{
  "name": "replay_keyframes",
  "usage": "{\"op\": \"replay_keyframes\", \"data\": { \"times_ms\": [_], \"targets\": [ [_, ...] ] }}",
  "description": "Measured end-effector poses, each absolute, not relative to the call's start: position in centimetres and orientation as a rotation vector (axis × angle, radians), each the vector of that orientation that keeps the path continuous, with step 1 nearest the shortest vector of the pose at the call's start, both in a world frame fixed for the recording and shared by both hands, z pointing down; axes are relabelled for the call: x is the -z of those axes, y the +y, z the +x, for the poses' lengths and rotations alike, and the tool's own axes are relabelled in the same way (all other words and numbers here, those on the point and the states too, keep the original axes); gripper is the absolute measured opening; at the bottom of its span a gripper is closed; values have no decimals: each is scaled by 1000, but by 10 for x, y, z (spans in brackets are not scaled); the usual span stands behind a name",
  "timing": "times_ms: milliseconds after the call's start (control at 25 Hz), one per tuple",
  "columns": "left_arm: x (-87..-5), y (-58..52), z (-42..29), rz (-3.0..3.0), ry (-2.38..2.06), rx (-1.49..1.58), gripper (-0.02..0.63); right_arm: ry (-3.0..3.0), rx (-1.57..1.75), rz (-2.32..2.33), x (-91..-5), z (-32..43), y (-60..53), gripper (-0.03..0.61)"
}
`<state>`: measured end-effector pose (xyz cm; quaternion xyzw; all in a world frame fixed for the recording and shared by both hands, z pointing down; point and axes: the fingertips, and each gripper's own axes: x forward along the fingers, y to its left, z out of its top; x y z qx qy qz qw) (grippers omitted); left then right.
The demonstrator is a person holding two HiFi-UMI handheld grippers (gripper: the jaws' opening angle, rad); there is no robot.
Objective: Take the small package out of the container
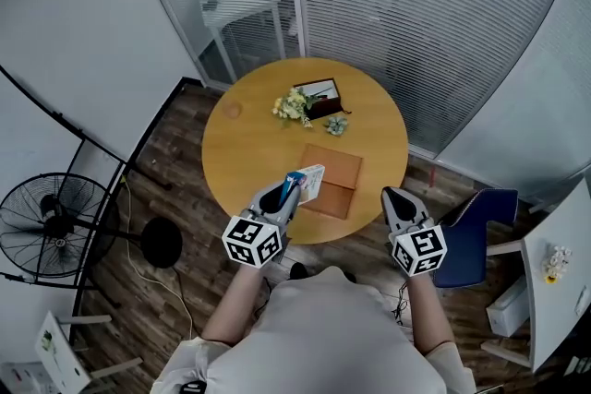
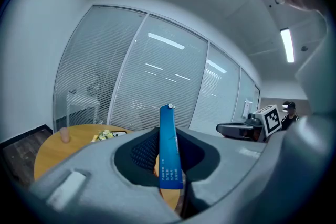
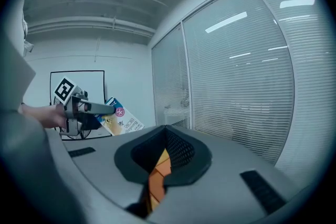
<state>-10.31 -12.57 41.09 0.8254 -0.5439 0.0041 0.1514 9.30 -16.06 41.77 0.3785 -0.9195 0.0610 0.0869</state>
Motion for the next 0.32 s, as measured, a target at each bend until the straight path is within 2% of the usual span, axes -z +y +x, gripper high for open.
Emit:
{"op": "replay_keyframes", "data": {
  "times_ms": [320],
  "targets": [
    [-412, -122, -103, 2361, -1567, -5, 74, -2778, -238, 1100, -418, 91, -158, 3]
  ]
}}
